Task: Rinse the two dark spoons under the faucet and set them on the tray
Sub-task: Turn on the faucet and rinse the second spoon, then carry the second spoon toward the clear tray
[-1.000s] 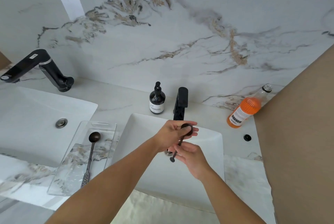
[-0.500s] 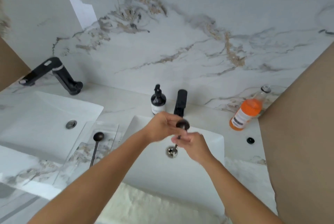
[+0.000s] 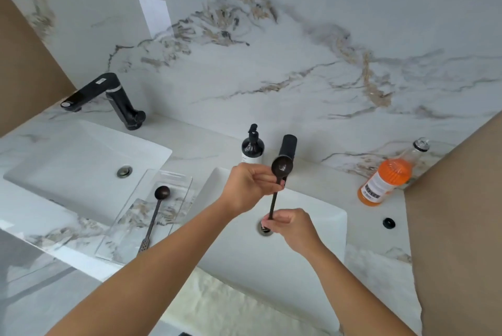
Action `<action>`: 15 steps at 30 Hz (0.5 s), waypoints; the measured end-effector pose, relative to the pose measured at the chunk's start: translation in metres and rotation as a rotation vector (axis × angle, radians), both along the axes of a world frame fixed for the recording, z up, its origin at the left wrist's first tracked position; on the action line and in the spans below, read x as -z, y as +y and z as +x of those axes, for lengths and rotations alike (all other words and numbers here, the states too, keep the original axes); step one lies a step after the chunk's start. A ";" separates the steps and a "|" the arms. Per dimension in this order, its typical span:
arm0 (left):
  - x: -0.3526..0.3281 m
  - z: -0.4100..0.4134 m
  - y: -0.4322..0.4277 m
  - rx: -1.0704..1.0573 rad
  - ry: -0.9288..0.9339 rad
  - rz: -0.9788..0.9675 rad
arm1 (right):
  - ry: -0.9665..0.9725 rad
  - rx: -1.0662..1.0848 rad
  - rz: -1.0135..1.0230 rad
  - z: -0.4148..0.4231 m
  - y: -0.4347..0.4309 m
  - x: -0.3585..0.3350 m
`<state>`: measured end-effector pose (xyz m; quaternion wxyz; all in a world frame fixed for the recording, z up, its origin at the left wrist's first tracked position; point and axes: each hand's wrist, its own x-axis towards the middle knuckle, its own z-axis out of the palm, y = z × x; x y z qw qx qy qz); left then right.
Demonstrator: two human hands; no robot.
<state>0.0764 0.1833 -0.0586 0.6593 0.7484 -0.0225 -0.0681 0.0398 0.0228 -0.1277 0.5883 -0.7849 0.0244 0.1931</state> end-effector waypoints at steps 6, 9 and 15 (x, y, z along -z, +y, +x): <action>0.027 -0.006 0.048 -0.080 0.192 -0.080 | 0.076 -0.055 -0.101 -0.007 0.044 0.002; 0.049 -0.011 0.079 0.038 0.322 -0.011 | 0.131 -0.106 -0.125 -0.009 0.078 0.002; 0.072 -0.006 0.168 -0.086 0.404 -0.032 | 0.186 -0.094 -0.181 0.006 0.171 0.003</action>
